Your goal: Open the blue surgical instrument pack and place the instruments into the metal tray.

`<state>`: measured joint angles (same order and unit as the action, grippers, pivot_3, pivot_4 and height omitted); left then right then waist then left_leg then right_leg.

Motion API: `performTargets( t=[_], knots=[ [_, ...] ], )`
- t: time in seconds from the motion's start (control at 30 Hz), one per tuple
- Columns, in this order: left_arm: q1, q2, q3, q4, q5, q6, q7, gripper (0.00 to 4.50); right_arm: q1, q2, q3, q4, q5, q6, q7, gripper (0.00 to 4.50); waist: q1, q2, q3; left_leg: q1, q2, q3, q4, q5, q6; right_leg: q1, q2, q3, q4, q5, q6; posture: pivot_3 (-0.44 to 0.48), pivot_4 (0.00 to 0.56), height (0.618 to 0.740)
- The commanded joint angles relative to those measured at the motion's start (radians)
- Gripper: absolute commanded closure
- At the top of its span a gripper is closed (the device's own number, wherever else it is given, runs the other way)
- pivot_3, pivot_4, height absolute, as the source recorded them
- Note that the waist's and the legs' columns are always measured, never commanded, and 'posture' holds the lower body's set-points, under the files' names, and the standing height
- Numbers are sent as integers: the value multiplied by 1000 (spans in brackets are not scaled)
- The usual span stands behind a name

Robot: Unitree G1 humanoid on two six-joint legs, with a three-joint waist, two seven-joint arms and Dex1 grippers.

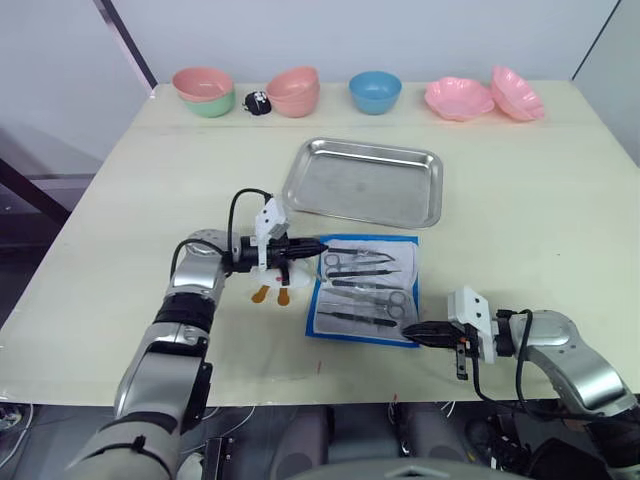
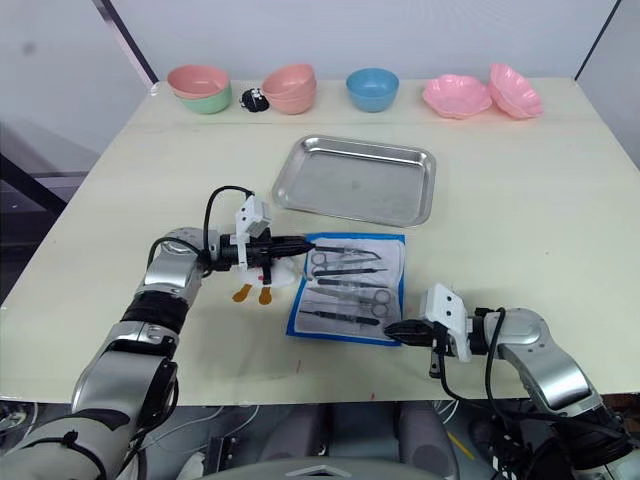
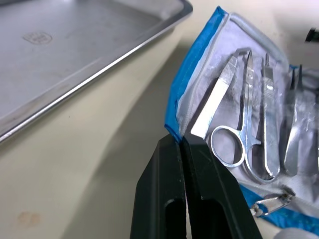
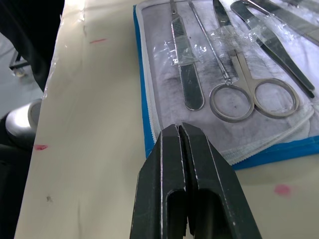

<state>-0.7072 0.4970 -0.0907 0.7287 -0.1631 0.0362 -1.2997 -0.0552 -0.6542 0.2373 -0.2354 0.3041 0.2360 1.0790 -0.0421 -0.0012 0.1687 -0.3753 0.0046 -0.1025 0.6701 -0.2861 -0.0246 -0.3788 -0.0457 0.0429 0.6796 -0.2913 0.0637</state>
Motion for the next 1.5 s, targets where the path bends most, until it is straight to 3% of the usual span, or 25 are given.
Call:
performTargets(
  t=[0.03, 0.43, 0.67, 0.77, 0.93, 1.5],
  knots=[
    [12, -10, -36, 61, 41, 72, 16, 4500, 18, 6, 27, 11, -28, -8, -5, 4471, -1, 0, -2, 1, 0, 0, 0, 0, 0, 0, 0, 0, 0, 0, 0, 0, 150, 740],
    [-51, -37, -26, 91, 33, 376, 74, 4500, 17, 13, 34, 29, -46, -26, -9, 4471, 0, 1, -11, 4, 0, 0, 0, 0, 0, 3, 0, 0, 0, 0, 0, 0, 150, 740],
    [-52, -34, -32, 63, 47, 448, 99, 4500, 16, 15, 36, 40, -46, -38, -9, 4471, 0, 1, -12, 6, 0, 0, -1, 0, 0, 5, 0, 1, -1, 0, 0, 0, 150, 740],
    [-45, -30, -29, 45, 51, 439, 116, 3722, 17, 15, 35, 42, -46, -43, -10, 4500, 0, 1, -13, 6, 0, 0, -1, 0, 0, 5, 0, 1, -1, 0, 0, 0, 150, 740],
    [-27, -22, -11, 3, 35, 454, 120, 1583, 17, 12, 22, 40, -30, -39, -5, 4500, 1, 1, -13, 11, 0, 0, -2, 0, 0, 10, 0, 1, -1, -1, 0, 0, 150, 740],
    [11, -40, 133, -56, -119, 591, 211, 1583, 20, 16, 16, 44, -25, -54, -5, 4500, -1, 0, -12, 12, 0, 0, -3, 0, 0, 10, 0, 1, -1, -1, 2, 0, 150, 740]
  ],
)
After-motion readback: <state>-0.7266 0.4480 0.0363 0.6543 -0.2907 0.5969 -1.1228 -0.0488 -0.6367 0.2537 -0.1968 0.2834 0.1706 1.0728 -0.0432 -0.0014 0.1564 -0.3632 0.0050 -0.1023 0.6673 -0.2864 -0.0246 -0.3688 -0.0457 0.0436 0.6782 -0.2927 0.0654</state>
